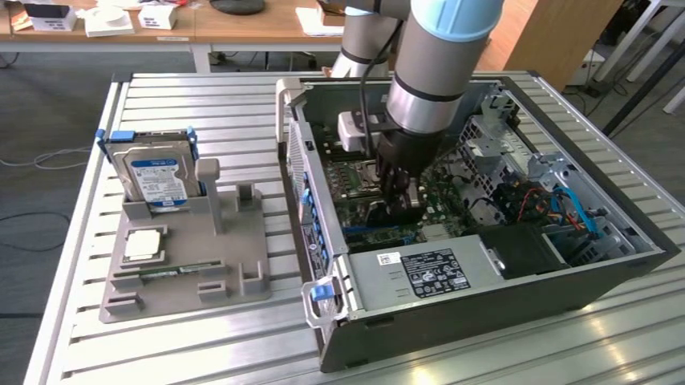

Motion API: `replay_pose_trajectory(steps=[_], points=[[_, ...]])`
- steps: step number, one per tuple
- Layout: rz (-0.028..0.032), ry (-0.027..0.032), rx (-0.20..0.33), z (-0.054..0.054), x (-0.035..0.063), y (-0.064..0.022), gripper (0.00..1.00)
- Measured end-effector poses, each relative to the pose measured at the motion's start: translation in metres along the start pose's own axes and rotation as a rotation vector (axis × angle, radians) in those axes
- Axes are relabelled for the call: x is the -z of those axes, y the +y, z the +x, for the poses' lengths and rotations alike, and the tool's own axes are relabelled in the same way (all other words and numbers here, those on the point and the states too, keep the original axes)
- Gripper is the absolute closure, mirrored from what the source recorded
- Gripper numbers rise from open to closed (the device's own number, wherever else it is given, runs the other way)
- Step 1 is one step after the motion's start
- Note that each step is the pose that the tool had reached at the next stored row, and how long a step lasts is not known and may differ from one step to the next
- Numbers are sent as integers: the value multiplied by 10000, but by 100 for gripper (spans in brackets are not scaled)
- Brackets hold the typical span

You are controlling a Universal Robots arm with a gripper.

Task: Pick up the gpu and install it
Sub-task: 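Insert the gpu into the slot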

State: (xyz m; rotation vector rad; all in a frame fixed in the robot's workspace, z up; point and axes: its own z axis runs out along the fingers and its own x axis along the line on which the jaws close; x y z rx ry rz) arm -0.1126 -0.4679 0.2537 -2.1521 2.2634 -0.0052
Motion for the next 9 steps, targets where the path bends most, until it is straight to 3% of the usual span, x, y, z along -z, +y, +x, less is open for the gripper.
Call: replay_pose_trajectory(steps=[9], points=[[0, 14, -3, -17, -1, 0, 73]])
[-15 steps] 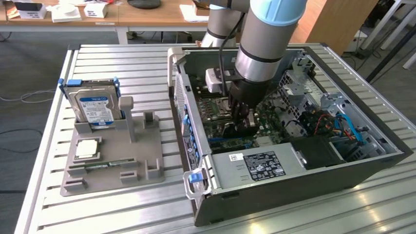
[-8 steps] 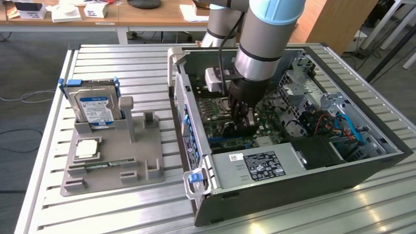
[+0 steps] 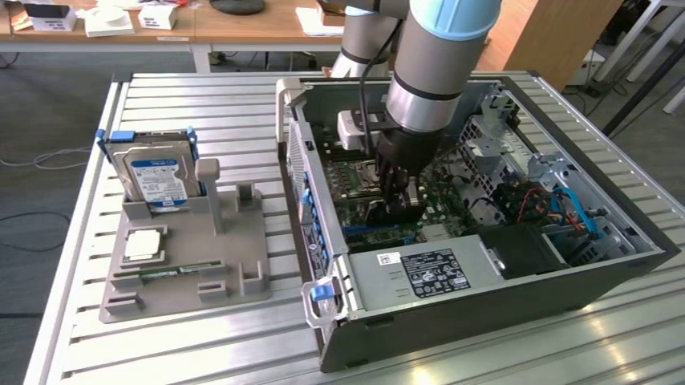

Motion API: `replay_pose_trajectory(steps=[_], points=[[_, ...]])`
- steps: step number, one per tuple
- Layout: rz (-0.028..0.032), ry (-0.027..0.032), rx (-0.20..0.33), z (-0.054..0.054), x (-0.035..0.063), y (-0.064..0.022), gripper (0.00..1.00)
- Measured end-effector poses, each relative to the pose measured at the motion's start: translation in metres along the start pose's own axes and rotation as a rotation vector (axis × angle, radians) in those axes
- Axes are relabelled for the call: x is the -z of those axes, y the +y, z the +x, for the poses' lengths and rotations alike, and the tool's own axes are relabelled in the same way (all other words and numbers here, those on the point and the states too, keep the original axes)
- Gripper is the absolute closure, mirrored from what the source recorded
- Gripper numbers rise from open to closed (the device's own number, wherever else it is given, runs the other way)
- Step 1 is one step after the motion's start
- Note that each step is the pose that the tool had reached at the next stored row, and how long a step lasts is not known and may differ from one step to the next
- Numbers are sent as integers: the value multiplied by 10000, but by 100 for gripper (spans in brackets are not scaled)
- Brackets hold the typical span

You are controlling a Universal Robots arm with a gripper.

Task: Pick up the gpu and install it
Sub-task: 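Insert the gpu into the slot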

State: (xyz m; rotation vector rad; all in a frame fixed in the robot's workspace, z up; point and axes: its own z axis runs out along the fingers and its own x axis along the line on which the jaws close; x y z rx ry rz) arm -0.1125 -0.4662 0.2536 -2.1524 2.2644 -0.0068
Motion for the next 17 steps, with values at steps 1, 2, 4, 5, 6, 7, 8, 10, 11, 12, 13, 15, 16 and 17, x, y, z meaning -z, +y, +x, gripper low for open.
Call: replay_pose_trajectory(steps=[1, 2, 4, 5, 6, 7, 8, 10, 11, 12, 13, 15, 16, 17], points=[[1, 0, -1, -2, 0, 0, 73], [1, -1, -1, -6, 0, 0, 73], [0, 1, -1, -13, 0, 1, 73], [0, -1, 0, -16, 0, 1, 73], [1, 0, 1, -16, 0, 0, 73], [0, 0, 3, -16, 0, 1, 73], [1, 0, 8, -16, 0, 1, 73], [0, 0, 34, -17, 0, 1, 73], [0, -1, 52, -17, 0, 1, 73], [0, 0, 75, -17, 0, 1, 73], [-1, -1, 99, -17, 0, 1, 73], [-1, -2, 144, -17, 0, 1, 73], [-2, -1, 160, -17, 0, 1, 73], [-2, -2, 163, -17, 0, 1, 73]])
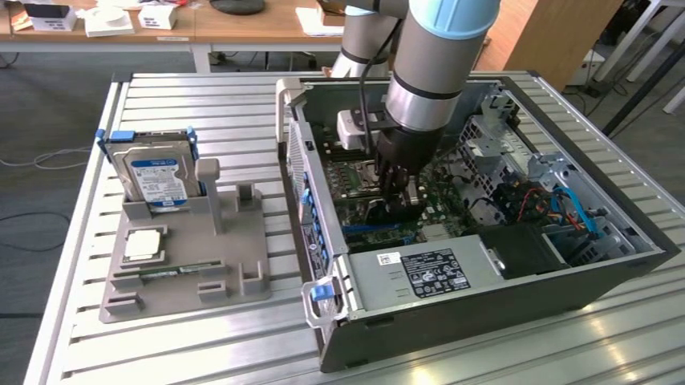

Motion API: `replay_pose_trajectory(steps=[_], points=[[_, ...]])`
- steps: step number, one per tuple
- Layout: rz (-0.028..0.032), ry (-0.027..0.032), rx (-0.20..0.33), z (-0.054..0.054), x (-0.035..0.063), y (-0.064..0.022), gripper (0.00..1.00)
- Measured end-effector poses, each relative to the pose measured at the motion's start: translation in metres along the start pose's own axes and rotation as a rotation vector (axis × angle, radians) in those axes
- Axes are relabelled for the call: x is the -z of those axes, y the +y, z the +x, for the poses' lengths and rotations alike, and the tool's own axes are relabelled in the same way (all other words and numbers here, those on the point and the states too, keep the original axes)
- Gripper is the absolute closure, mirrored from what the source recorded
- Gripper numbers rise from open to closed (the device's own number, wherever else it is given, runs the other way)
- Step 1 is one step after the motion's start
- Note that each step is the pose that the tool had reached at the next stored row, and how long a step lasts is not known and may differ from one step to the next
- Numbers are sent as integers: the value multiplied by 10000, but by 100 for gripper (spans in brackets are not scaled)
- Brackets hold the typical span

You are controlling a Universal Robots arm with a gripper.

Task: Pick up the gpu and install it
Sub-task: 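Insert the gpu into the slot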

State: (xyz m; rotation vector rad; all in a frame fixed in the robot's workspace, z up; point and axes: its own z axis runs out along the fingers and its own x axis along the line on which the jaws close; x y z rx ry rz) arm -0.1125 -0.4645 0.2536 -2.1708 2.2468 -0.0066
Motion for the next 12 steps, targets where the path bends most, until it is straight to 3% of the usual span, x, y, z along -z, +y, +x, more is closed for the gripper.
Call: replay_pose_trajectory(steps=[12], points=[[0, 0, 6, -9, 0, -1, 73]])
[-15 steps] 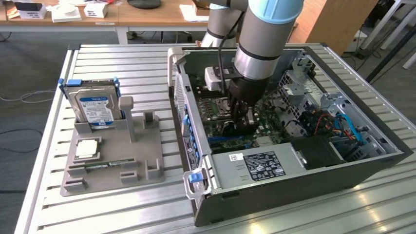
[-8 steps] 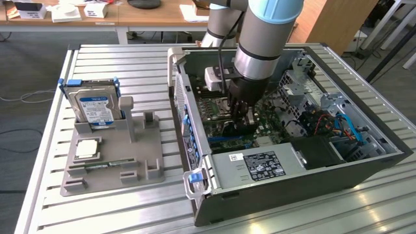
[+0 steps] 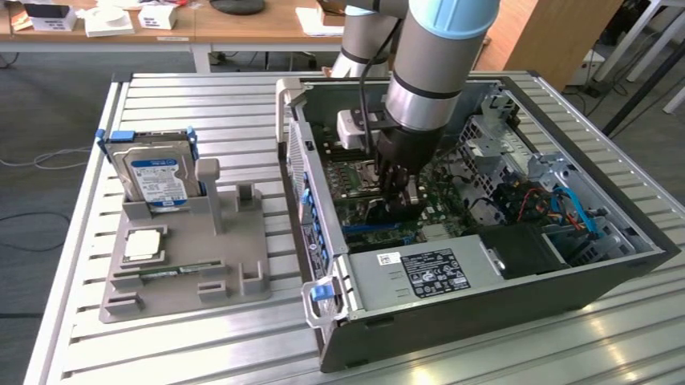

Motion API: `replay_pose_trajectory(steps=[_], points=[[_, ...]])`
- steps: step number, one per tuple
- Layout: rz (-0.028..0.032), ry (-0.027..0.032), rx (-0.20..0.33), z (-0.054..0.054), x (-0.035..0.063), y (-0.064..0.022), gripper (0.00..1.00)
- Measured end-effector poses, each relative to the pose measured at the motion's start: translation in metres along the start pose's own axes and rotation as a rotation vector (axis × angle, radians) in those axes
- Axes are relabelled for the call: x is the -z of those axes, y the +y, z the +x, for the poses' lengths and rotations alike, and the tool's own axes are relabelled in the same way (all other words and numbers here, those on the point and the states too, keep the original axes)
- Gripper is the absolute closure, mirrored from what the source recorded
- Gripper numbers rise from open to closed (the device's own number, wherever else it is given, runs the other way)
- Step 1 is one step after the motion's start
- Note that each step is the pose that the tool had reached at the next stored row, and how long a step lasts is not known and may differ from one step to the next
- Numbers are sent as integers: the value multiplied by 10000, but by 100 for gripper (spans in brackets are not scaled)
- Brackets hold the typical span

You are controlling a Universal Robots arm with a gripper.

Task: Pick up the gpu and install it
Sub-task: 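Insert the gpu into the slot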

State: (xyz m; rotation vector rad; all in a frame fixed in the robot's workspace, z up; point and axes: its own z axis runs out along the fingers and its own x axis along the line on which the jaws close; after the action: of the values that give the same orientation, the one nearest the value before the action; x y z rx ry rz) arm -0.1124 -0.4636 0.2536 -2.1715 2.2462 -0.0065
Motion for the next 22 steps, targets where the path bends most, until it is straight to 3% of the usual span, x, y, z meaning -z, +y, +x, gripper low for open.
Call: replay_pose_trajectory(steps=[22], points=[[1, 0, 22, -28, -8, 6, 73]])
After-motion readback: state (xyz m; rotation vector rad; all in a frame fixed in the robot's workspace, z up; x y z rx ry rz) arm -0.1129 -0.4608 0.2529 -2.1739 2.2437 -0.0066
